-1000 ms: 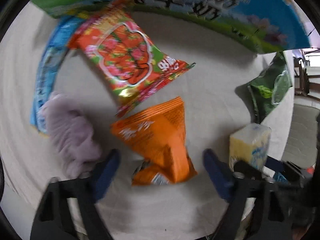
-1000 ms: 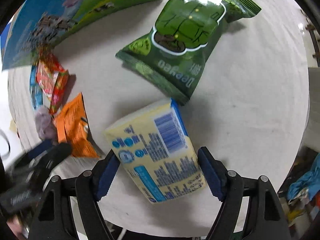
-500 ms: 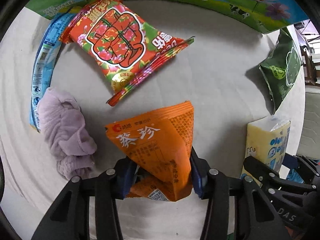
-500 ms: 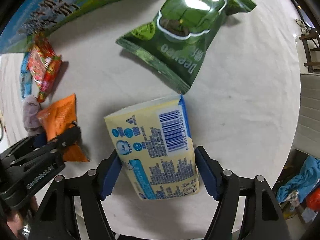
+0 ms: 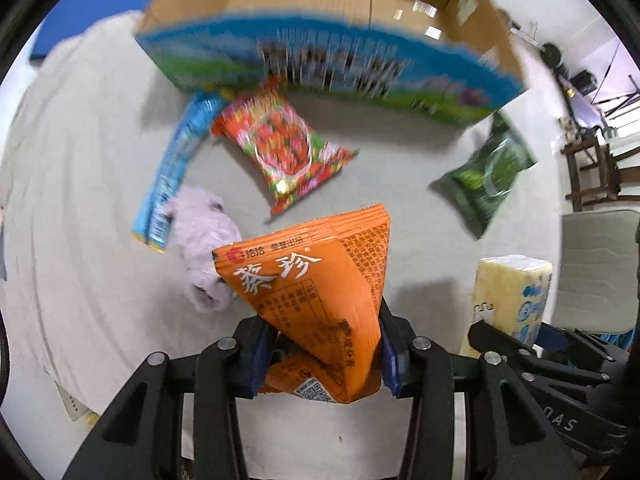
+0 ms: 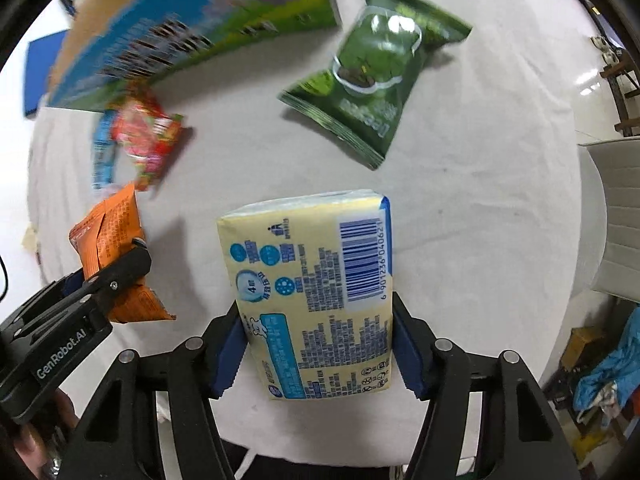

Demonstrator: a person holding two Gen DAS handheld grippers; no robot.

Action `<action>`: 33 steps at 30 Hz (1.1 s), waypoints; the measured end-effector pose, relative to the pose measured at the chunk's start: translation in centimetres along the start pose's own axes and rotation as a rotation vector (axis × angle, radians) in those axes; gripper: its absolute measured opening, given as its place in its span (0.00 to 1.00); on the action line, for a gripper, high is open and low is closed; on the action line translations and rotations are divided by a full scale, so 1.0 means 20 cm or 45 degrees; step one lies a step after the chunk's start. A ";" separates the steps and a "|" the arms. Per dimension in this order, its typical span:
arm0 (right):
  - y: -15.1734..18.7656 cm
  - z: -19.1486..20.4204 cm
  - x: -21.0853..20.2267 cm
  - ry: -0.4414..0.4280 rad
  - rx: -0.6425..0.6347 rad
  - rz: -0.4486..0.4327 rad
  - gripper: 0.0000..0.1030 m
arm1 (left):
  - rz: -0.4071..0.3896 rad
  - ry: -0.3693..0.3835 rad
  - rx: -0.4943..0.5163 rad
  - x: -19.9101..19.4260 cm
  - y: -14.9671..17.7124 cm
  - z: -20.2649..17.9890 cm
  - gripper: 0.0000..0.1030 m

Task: Organize soft objects
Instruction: 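Carry both items into the box and open both tools to release them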

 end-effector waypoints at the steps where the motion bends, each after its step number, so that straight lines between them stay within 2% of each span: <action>1: -0.01 0.02 -0.09 -0.004 -0.011 -0.020 0.64 | -0.029 0.004 0.009 -0.06 0.00 0.00 0.40; 6: -0.06 0.11 -0.45 -0.042 -0.039 -0.105 0.64 | -0.131 0.063 0.050 -0.27 -0.12 -0.01 0.40; 12: -0.15 0.12 -0.78 -0.085 -0.047 -0.229 0.64 | -0.220 0.148 0.114 -0.57 -0.30 -0.08 0.40; 17: -0.33 0.21 -1.02 -0.095 -0.050 -0.325 0.64 | -0.232 0.221 0.135 -0.65 -0.58 -0.04 0.40; 21: -0.53 0.27 -1.12 -0.095 -0.032 -0.368 0.64 | -0.237 0.228 0.133 -0.65 -0.83 0.00 0.40; 25: -0.80 0.34 -1.12 -0.072 -0.005 -0.389 0.64 | -0.188 0.258 0.143 -0.56 -1.07 0.03 0.40; 33: -1.35 0.42 -0.86 0.009 0.016 -0.350 0.64 | -0.022 0.308 0.139 -0.19 -1.53 0.07 0.40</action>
Point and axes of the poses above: each gripper's, at about its wrist camera, not at the fingertips, and x roughly the way its jaws point, z to its left, y to its underside, the point moved 1 cm from there along x, roughly the way its jaws point
